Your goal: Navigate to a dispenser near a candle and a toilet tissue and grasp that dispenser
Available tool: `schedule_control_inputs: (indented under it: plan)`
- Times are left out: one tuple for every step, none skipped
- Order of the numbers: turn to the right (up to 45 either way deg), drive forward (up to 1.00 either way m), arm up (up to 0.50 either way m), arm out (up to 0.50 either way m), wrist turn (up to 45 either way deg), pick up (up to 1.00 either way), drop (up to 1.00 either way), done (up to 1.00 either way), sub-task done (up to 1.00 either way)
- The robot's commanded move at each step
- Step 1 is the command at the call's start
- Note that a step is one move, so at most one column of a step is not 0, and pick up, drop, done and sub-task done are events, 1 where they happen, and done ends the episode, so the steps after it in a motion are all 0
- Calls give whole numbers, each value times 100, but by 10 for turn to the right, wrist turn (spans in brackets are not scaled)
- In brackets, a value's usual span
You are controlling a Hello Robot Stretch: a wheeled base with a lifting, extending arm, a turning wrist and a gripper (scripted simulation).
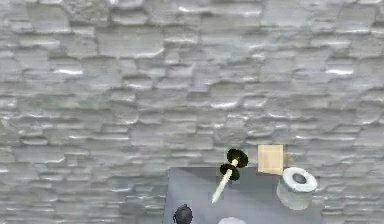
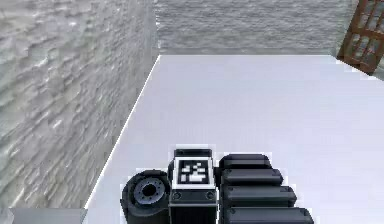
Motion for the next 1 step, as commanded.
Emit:
schedule_control_inputs:
  plan:
    - [-450,0,0,0,0,0,0,0,0]
